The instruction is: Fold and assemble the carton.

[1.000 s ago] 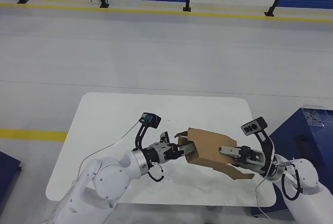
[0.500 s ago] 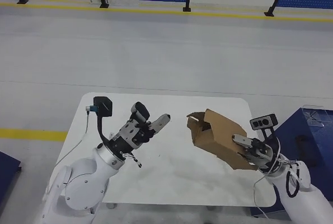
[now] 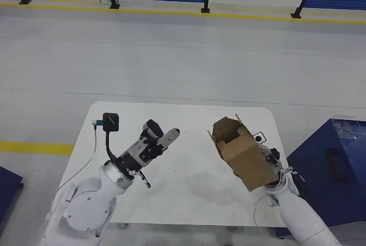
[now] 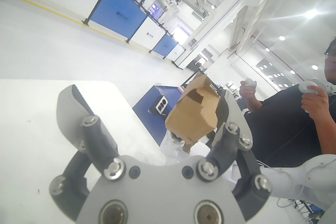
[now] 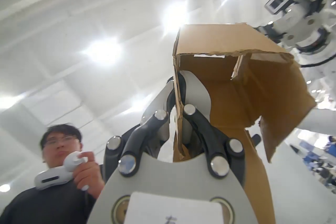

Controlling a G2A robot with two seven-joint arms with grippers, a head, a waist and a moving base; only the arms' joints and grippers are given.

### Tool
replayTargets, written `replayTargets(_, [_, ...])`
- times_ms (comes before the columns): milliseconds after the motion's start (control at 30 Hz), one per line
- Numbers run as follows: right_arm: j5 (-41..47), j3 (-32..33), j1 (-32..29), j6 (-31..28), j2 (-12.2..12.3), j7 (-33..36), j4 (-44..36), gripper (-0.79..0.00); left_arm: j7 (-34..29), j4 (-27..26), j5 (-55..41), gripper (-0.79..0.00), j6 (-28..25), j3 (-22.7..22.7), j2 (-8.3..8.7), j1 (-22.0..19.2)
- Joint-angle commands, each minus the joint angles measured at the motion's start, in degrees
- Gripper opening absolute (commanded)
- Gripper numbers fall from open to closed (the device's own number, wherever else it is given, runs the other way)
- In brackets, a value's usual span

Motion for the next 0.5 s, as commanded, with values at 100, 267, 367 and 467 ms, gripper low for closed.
replayTargets(100, [2.0,-0.8,2.8,-2.2,-1.9,4.7,3.6,-0.785,-6.7,-1.0,-2.5,0.0,2.3,0.9,0.2,-0.4])
replayTargets(267, [-4.7,-1.1,4.2,-8.1,-3.0,6.8,4.7,-0.785,-9.9,-1.3,-1.4,0.0,4.0,2.7,0.23,-1.7])
replayTargets(367, [-7.1,-0.6,4.0,-10.0,-3.4,6.8,4.4,-0.785,-11.3,-0.2,-0.3,0.0,5.3,4.2,0.14,-3.2])
replayTargets(467, [-7.2,-0.1,3.8,-9.5,-3.9,6.8,4.3,-0.785,-12.1,1.2,0.9,0.0,6.9,5.6,0.0,-4.9])
